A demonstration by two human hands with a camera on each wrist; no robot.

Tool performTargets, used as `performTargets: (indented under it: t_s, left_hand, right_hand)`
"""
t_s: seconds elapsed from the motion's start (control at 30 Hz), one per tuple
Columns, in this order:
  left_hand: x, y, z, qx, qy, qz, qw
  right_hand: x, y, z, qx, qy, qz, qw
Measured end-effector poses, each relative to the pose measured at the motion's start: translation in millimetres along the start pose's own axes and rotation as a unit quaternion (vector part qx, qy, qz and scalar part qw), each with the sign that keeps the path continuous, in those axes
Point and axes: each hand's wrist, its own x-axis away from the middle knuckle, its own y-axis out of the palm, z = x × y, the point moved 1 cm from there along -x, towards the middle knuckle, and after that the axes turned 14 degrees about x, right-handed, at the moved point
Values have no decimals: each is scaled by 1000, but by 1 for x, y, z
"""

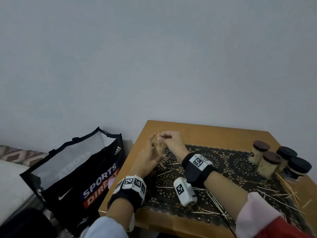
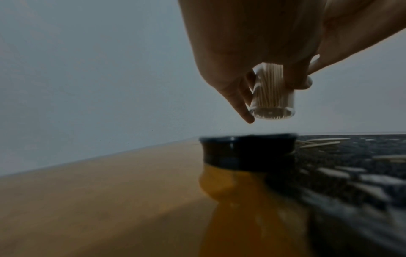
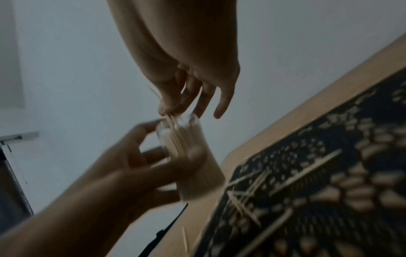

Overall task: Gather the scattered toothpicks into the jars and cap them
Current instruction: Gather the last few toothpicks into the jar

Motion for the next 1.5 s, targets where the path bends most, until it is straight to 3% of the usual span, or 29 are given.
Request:
performTargets:
  t_s: [0.17,0.27,0.37,0.47,0.53,0.6,0.67,0.73,0.8,0.93,1.03,1.27,1.4,1.5]
  left_hand:
    - [5,-5,14,-25,-4,12,1000]
    - [3,-6,10,-42,7,37,998]
    - [-2,-6,-7,-71,10,85,994]
    - [-5,-7,-14,-90,23,120,988]
    - [-4,-8,-13,-102,27,132,986]
    - [-3,-7,-12,-113,29,128,985]
    - [-3,-7,-13,-126,27,122,984]
    - [-5,-7,-15,-131,23,120,984]
    - [-5,-7,-16,-132,15,117,984]
    - [-6,-6,-16,-132,17,119,984]
    - [-6,-7,-16,-130,19,125,983]
    - [-6,-6,-17,-101,8,123,987]
    - [-6,-6,-16,-104,2,114,988]
    - [-4,-7,-15,-101,-1,111,989]
  right_hand:
    - [1,6,8,-18,38,-12,999]
    - [0,0,3,2,-8,-44,999]
    - [-5,-4,6,8,-39,-1,999]
    - [-13,-4,20,113,-18,10,993]
    - [-15,-1,31,268,-13,-92,959]
    - [-13,6,37,411,-32,-205,888]
    - [-10,14,42,516,-37,-238,822]
    - [-8,21,44,565,-46,-231,791]
    - [-8,24,42,574,-57,-223,786]
    - [-9,22,33,535,-87,-192,818]
    - [-8,19,28,530,-90,-202,818]
    - [-3,8,21,563,-160,-210,784]
    - [0,1,21,628,-213,-182,726]
    - [0,1,25,662,-213,-192,692]
